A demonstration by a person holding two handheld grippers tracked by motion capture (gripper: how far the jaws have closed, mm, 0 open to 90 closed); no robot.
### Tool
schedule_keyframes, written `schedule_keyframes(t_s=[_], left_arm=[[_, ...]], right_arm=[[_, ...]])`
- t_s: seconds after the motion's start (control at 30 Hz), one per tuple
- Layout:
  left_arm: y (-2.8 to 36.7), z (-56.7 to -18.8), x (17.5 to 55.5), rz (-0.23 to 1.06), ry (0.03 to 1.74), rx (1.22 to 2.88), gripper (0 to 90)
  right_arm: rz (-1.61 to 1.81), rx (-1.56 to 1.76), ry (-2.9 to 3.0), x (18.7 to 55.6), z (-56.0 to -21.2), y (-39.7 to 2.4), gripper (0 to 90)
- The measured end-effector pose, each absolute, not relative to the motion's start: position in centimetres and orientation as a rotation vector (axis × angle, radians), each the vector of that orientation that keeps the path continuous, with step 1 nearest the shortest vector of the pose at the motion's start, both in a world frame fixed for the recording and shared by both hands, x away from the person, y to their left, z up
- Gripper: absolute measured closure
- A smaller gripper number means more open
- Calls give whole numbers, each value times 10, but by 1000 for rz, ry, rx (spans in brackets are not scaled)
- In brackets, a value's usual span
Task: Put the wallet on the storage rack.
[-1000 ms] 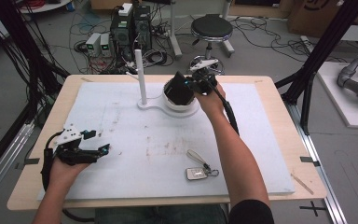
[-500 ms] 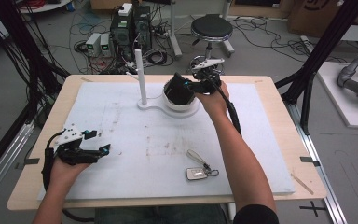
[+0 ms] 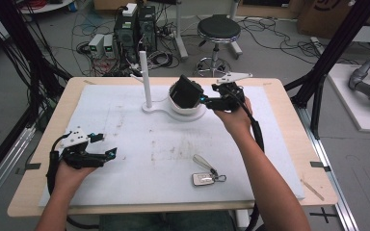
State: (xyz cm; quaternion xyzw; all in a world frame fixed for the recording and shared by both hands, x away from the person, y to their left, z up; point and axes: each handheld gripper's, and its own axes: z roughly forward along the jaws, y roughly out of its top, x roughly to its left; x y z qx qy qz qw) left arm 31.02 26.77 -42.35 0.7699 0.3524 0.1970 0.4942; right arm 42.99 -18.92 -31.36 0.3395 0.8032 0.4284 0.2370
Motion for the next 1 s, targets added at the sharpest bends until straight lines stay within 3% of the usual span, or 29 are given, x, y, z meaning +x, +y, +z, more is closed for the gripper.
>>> schedule_keyframes(t_s=[0.63, 1.0], left_arm=[[255, -427, 323, 457, 810, 1888, 179], [252, -426, 323, 481, 793, 1891, 179]], right_arm=[[1281, 972, 2195, 355, -362, -241, 259], [1302, 1003, 2205, 348, -391, -239, 209]])
